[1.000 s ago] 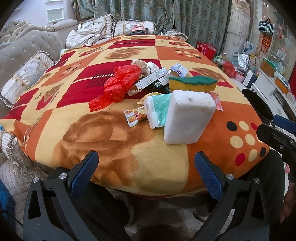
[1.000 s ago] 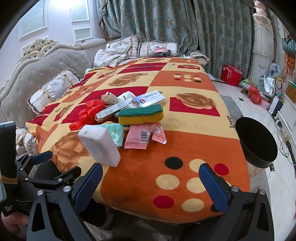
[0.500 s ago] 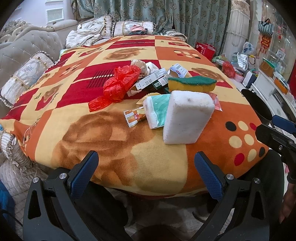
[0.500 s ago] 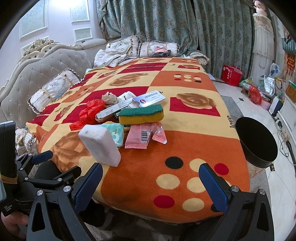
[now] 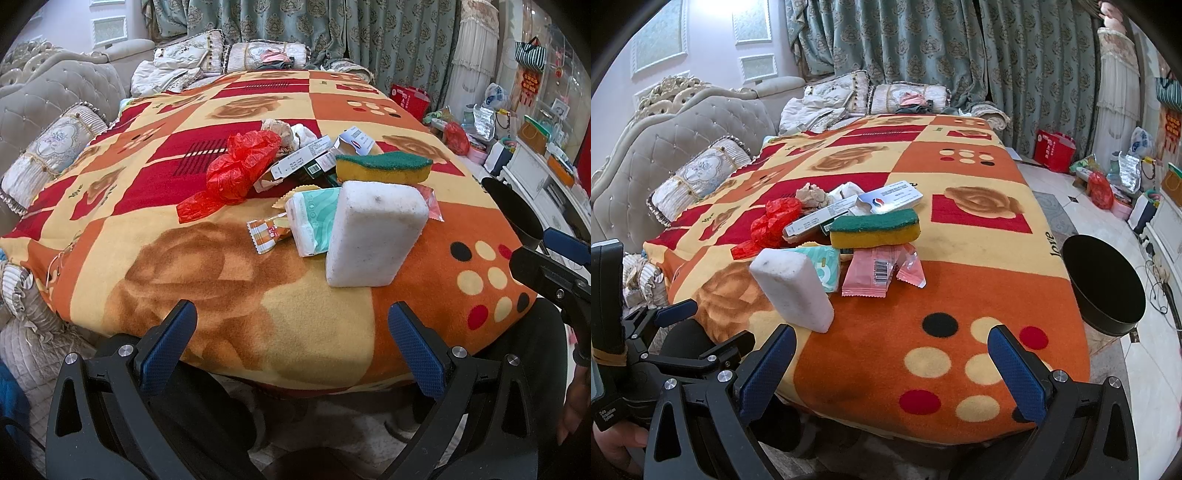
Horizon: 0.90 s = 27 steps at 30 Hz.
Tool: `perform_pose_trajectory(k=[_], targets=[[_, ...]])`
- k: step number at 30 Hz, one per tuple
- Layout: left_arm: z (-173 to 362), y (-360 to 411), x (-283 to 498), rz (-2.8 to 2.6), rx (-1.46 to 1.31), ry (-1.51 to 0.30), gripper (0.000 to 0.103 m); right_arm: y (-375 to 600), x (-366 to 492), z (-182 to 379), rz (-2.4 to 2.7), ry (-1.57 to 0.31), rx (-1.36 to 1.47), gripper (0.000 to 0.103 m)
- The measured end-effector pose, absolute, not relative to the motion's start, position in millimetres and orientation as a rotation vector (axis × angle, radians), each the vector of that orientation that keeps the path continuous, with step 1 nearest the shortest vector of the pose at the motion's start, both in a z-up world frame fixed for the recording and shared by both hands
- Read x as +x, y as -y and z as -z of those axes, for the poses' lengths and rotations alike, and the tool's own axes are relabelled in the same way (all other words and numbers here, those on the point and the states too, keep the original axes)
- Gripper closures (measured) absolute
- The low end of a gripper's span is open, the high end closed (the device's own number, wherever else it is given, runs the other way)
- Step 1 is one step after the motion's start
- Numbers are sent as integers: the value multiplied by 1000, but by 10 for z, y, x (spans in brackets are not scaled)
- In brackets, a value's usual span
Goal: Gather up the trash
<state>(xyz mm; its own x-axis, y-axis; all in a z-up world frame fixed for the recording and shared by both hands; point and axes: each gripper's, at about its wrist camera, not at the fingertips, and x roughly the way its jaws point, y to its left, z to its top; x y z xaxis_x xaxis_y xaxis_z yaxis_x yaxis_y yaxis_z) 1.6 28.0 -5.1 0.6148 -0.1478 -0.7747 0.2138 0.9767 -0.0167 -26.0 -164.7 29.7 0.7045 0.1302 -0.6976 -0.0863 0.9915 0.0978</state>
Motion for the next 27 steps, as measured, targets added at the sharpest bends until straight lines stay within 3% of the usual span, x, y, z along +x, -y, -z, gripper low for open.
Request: perform_pose_trajectory(k=[27], targets=[[52,-283,15,209,79,-885,0,1615,-244,-301,-123,-779,55,0]])
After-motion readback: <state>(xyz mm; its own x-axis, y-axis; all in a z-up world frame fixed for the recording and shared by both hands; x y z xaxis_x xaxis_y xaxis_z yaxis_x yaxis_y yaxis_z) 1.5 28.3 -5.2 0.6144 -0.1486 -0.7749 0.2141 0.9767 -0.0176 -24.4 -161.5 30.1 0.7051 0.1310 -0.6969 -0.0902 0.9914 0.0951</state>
